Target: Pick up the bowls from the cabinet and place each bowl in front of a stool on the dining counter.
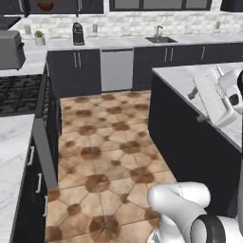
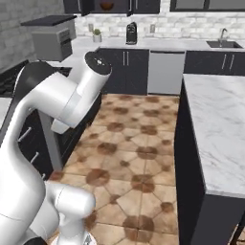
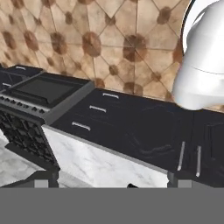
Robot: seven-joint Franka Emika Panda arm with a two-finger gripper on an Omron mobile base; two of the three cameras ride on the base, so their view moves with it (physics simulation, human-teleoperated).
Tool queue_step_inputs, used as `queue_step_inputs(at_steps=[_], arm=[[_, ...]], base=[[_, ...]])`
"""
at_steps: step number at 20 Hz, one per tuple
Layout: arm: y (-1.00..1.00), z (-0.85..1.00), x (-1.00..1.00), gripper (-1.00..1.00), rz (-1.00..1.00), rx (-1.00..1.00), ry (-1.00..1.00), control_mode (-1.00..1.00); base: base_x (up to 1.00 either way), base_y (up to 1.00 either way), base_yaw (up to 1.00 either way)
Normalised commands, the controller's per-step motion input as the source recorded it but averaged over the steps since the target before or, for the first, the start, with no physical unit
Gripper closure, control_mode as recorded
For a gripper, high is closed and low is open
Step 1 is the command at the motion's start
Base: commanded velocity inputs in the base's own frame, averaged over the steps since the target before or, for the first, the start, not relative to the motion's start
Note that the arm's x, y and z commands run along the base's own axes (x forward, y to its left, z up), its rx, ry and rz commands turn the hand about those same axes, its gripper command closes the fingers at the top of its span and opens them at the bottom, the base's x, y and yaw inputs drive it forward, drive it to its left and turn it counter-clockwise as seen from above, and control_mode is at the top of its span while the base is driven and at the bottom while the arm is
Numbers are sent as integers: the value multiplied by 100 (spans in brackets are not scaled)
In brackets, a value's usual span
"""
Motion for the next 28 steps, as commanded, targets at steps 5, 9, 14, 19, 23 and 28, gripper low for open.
queue_step_inputs(at_steps=[5,9,14,19,23,28], arm=[[0,0,0,-100,0,0,0,100],[0,0,0,-100,0,0,0,100],[0,0,0,-100,0,0,0,100],[0,0,0,-100,0,0,0,100],[0,0,0,-100,0,0,0,100],[0,0,0,-100,0,0,0,100]], base=[[100,48,0],[100,-1,0],[100,-3,0],[100,0,0],[100,1,0],[100,11,4]])
